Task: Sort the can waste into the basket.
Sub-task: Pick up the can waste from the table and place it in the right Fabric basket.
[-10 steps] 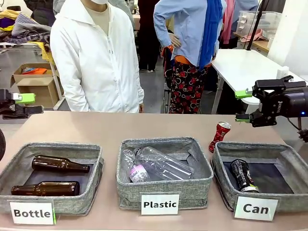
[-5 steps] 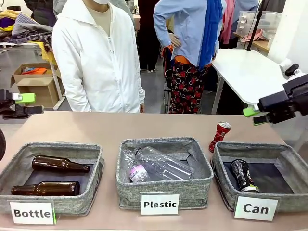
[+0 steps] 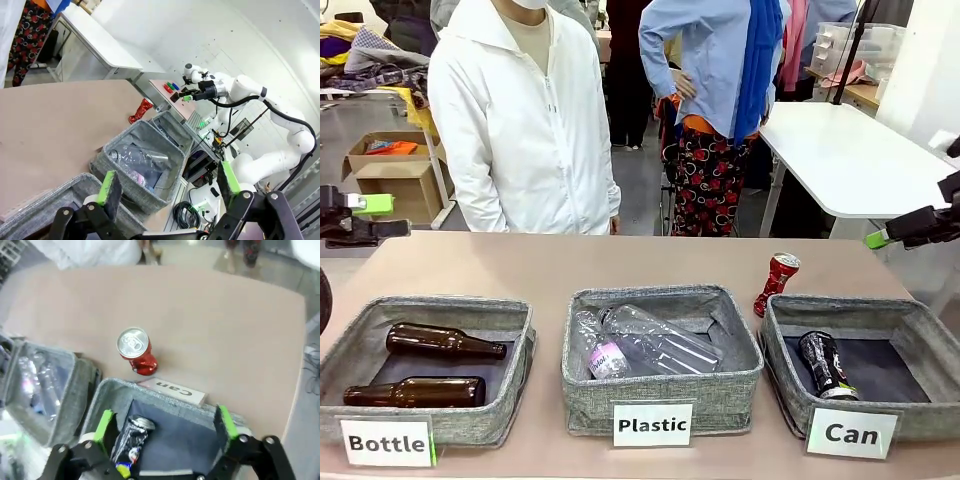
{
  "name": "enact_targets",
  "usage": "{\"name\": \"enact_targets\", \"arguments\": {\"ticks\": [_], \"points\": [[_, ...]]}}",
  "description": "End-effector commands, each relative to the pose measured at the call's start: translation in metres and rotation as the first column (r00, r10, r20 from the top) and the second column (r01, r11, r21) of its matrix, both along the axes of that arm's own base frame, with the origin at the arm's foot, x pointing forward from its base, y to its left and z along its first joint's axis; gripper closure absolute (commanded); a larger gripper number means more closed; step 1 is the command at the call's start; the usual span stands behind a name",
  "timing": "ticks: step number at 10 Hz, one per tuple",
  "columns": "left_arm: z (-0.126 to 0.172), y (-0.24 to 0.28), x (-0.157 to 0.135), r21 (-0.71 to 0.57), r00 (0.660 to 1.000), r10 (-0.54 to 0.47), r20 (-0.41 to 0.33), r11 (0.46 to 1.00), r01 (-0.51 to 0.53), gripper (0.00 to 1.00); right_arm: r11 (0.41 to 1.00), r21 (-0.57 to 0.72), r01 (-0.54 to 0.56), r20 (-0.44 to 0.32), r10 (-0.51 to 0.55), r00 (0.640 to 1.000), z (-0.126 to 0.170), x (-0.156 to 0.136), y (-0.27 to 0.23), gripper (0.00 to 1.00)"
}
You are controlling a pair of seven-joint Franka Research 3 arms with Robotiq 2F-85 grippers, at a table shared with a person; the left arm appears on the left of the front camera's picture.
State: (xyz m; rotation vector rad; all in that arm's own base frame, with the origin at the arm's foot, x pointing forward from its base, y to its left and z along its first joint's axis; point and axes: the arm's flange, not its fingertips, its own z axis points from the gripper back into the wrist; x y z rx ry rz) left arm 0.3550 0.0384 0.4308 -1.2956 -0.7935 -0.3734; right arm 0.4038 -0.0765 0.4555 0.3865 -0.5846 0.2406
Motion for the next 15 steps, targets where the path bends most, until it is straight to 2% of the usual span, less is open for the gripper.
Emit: {"name": "enact_targets", "arguments": {"ticks": [1,2,3,4,5,6,7,8,9,10,12,13,14,15], "points": [[0.003,0.000,-0.003,0.012,1.000,-0.001,-0.015,1.000,0.001,0.00,0.992,-0.057,-0.109,0.033,0.111,0.993,0.003,-0.001,0.013,0.00],[0.003,0.000,-0.003,0.012,1.000,-0.001,-0.015,1.000,0.001,0.00,1.000,0.000,0.000,0.000,0.000,1.000,0.000,0.000,0.000,0.00],[0.003,0.000,-0.003,0.012,1.000,-0.001,-0.015,1.000,0.001,0.00,1.000,0.016,0.020,0.004,-0.020,1.000,-0.003,0.007,-0.003,0.00],[0.003,0.000,-0.003,0.012,1.000,-0.001,-0.015,1.000,0.001,0.00,0.989,0.082,-0.127,0.008,0.127,0.992,-0.007,0.035,-0.015,0.00],[0.003,0.000,-0.003,0.012,1.000,-0.001,-0.015,1.000,0.001,0.00,0.825,0.232,-0.516,0.059,0.517,0.854,-0.019,0.064,-0.033,0.00],[0.003,0.000,-0.003,0.012,1.000,-0.001,-0.015,1.000,0.001,0.00,0.536,0.265,-0.802,0.163,0.795,0.585,-0.031,0.087,-0.044,0.00],[0.003,0.000,-0.003,0.012,1.000,-0.001,-0.015,1.000,0.001,0.00,0.534,0.208,-0.820,0.193,0.799,0.569,-0.045,0.108,-0.057,0.00],[0.003,0.000,-0.003,0.012,1.000,-0.001,-0.015,1.000,0.001,0.00,0.465,0.145,-0.873,0.272,0.830,0.487,-0.057,0.124,-0.063,0.00],[0.003,0.000,-0.003,0.012,1.000,-0.001,-0.015,1.000,0.001,0.00,0.410,0.054,-0.911,0.299,0.863,0.406,-0.070,0.136,-0.063,0.00],[0.003,0.000,-0.003,0.012,1.000,-0.001,-0.015,1.000,0.001,0.00,0.323,-0.037,-0.946,0.316,0.902,0.295,-0.084,0.144,-0.060,0.00],[0.003,0.000,-0.003,0.012,1.000,-0.001,-0.015,1.000,0.001,0.00,0.257,-0.073,-0.964,0.382,0.900,0.211,-0.108,0.156,-0.054,0.00],[0.003,0.000,-0.003,0.012,1.000,-0.001,-0.015,1.000,0.001,0.00,0.290,-0.071,-0.954,0.419,0.877,0.235,-0.119,0.163,-0.046,0.00],[0.003,0.000,-0.003,0.012,1.000,-0.001,-0.015,1.000,0.001,0.00,0.420,-0.050,-0.906,0.408,0.836,0.365,-0.120,0.167,-0.035,0.00],[0.003,0.000,-0.003,0.012,1.000,-0.001,-0.015,1.000,0.001,0.00,0.287,-0.079,-0.955,0.357,0.902,0.242,-0.118,0.157,-0.044,0.00]]}}
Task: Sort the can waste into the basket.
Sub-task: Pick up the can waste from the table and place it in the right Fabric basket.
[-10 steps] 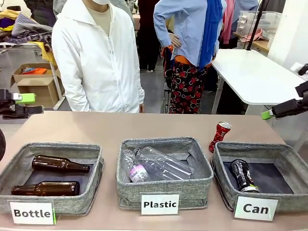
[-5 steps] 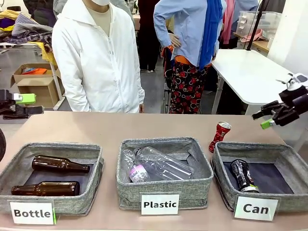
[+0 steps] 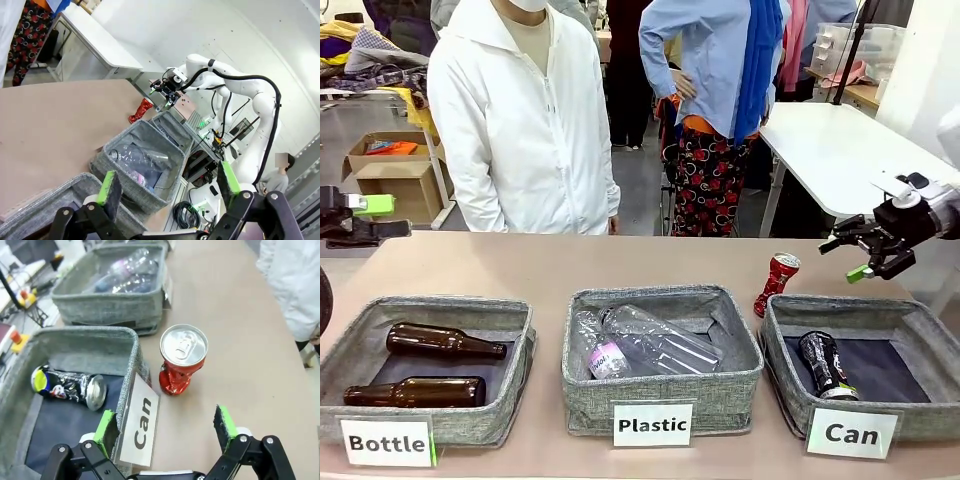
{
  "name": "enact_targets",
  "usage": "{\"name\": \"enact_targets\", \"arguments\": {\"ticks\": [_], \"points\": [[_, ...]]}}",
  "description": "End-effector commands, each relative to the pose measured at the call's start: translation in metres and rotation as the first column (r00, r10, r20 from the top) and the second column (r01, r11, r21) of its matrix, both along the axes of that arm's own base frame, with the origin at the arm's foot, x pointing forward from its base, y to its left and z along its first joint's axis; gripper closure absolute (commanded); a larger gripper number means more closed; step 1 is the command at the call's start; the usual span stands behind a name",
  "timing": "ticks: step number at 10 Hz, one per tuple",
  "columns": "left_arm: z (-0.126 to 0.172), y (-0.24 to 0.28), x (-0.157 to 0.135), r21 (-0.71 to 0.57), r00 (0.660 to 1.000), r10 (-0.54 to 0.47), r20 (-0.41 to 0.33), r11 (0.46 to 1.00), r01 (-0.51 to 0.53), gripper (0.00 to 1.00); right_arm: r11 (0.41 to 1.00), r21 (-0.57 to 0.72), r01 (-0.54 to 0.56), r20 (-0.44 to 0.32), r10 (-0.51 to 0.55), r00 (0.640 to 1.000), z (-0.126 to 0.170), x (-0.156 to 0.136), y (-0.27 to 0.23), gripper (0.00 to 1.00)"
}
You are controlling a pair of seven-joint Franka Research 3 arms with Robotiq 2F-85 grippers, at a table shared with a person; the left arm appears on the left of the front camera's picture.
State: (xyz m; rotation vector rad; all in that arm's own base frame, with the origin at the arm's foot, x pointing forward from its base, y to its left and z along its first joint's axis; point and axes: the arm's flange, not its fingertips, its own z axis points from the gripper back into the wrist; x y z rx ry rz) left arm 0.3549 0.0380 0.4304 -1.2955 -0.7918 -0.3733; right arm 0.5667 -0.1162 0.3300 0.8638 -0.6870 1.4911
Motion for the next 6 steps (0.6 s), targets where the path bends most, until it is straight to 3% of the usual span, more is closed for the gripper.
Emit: {"name": "enact_targets", "arguments": {"ticks": [1,2,6], "points": [[0.003,0.000,-0.003,0.011,1.000,0.000,-0.013,1.000,0.000,0.00,1.000,-0.001,0.002,0.001,-0.002,1.000,0.001,0.000,0.000,0.00],[0.003,0.000,-0.003,0.011,1.000,0.000,-0.013,1.000,0.000,0.00,0.997,-0.010,0.076,0.045,-0.076,0.996,0.008,0.006,0.010,0.00],[0.003,0.000,-0.003,0.011,1.000,0.000,-0.013,1.000,0.000,0.00,0.993,0.055,0.100,0.129,-0.107,0.986,-0.017,0.030,0.029,0.00]]}}
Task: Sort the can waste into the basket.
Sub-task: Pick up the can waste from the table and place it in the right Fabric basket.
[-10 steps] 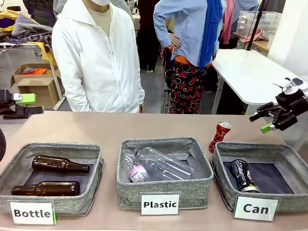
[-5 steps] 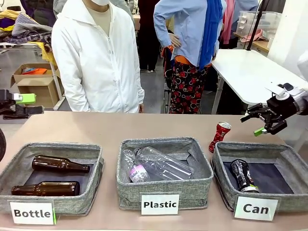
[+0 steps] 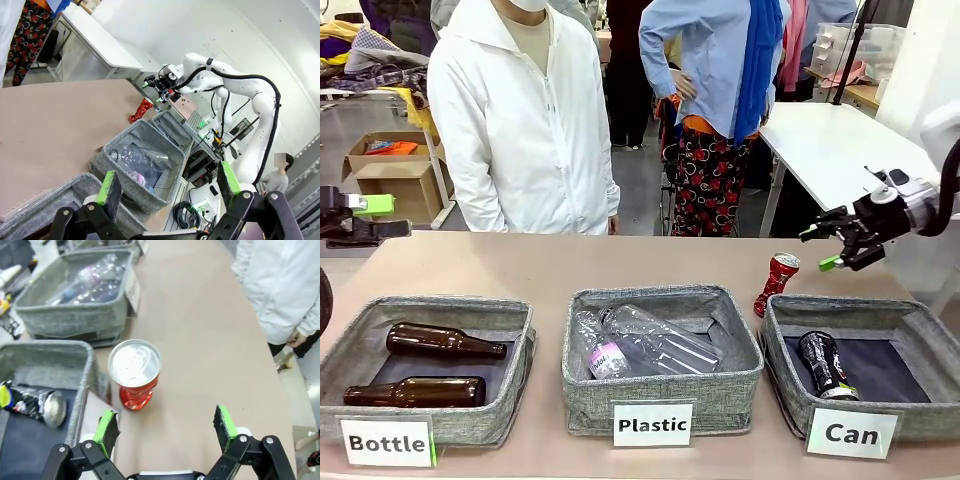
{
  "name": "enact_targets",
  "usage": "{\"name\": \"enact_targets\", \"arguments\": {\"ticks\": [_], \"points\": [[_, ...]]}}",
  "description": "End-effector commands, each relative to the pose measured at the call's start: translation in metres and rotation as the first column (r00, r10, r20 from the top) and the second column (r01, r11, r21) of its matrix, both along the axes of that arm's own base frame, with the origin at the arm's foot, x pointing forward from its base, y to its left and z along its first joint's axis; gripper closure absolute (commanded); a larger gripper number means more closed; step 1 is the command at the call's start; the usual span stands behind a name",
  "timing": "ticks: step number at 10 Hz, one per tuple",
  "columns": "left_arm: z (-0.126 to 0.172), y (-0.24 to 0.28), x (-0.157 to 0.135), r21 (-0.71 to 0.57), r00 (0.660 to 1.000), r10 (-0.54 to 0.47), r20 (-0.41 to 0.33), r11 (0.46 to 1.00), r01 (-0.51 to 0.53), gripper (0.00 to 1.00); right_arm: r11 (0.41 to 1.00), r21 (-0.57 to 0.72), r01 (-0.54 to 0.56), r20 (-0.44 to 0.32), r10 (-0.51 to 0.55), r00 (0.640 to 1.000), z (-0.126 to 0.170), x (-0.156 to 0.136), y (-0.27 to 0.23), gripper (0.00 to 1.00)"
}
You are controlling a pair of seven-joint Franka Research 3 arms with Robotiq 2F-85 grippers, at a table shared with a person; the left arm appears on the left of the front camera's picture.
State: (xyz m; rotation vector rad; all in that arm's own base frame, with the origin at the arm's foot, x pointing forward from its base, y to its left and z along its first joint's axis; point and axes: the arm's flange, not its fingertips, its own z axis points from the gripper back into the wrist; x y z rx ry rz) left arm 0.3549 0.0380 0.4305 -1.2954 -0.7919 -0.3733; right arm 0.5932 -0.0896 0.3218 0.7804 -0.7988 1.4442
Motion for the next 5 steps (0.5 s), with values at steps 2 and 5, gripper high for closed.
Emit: {"name": "enact_targets", "arguments": {"ticks": [2,5], "points": [[0.003,0.000,-0.003,0.011,1.000,0.000,-0.014,1.000,0.000,0.00,0.999,0.021,-0.025,0.033,0.024,0.999,-0.024,0.012,0.018,0.00],[0.003,0.000,-0.003,0.011,1.000,0.000,-0.014,1.000,0.000,0.00,0.997,0.012,-0.080,0.013,0.080,0.997,-0.040,0.018,0.029,0.00]]}}
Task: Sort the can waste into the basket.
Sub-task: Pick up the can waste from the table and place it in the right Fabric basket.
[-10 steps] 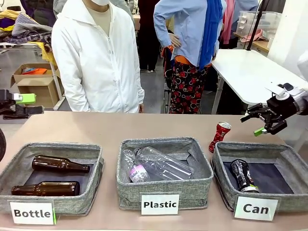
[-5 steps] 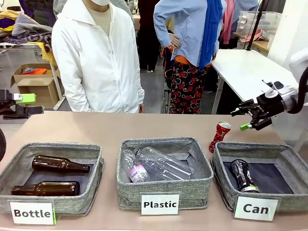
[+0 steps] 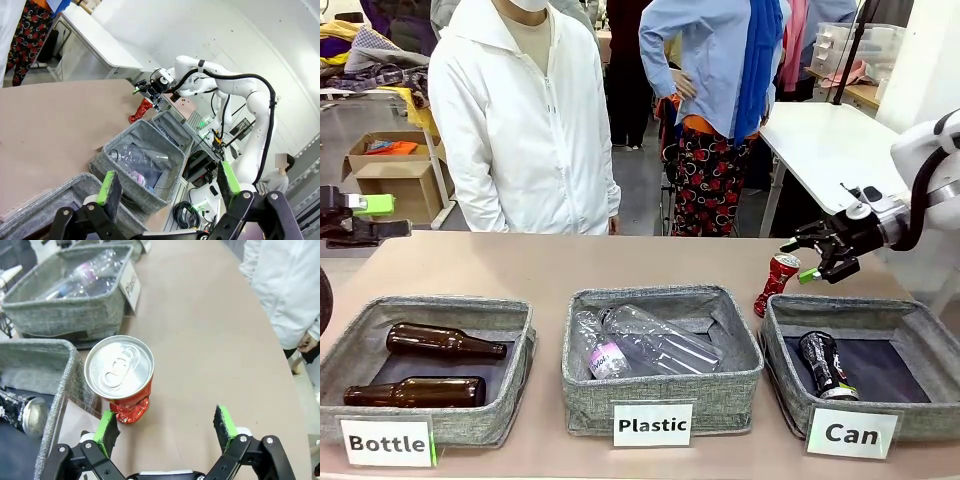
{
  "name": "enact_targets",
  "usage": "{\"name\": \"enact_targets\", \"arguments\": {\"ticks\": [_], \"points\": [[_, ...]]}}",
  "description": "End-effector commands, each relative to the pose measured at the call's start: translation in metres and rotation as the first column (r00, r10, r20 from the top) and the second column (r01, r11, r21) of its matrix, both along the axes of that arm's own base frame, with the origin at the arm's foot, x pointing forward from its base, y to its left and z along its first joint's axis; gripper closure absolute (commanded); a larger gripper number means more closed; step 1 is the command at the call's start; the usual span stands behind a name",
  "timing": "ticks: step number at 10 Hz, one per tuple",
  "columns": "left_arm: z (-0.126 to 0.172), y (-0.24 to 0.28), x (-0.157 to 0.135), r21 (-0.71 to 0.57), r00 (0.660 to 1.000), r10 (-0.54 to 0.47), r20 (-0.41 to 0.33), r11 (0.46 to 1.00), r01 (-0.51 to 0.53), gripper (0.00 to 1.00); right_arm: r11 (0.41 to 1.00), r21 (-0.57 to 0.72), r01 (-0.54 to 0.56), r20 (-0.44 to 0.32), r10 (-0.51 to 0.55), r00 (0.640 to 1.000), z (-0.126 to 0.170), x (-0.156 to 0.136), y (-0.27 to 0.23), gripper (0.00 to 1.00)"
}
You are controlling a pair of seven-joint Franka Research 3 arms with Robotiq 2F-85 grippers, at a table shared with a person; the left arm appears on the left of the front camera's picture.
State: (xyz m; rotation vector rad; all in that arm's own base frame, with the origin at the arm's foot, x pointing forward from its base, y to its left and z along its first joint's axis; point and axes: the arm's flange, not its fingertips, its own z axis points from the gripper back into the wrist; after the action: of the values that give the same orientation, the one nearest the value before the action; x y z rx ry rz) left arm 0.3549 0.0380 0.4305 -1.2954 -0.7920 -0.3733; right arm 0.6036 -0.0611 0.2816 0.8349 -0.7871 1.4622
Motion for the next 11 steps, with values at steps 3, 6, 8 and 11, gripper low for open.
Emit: {"name": "enact_targets", "arguments": {"ticks": [3,6,8,11], "points": [[0.003,0.000,-0.003,0.011,1.000,0.000,-0.014,1.000,0.001,0.00,0.996,-0.016,-0.092,-0.005,0.092,0.996,-0.018,0.011,0.014,0.00],[0.003,0.000,-0.003,0.011,1.000,0.000,-0.014,1.000,0.001,0.00,0.992,-0.007,-0.125,-0.041,0.124,0.991,-0.026,0.012,0.026,0.00],[0.003,0.000,-0.003,0.011,1.000,0.000,-0.014,1.000,0.001,0.00,0.988,0.016,-0.152,-0.051,0.153,0.987,-0.029,0.013,0.033,0.00],[0.003,0.000,-0.003,0.011,1.000,0.000,-0.014,1.000,0.001,0.00,0.976,0.062,-0.208,-0.052,0.212,0.976,-0.030,0.011,0.037,0.60]]}}
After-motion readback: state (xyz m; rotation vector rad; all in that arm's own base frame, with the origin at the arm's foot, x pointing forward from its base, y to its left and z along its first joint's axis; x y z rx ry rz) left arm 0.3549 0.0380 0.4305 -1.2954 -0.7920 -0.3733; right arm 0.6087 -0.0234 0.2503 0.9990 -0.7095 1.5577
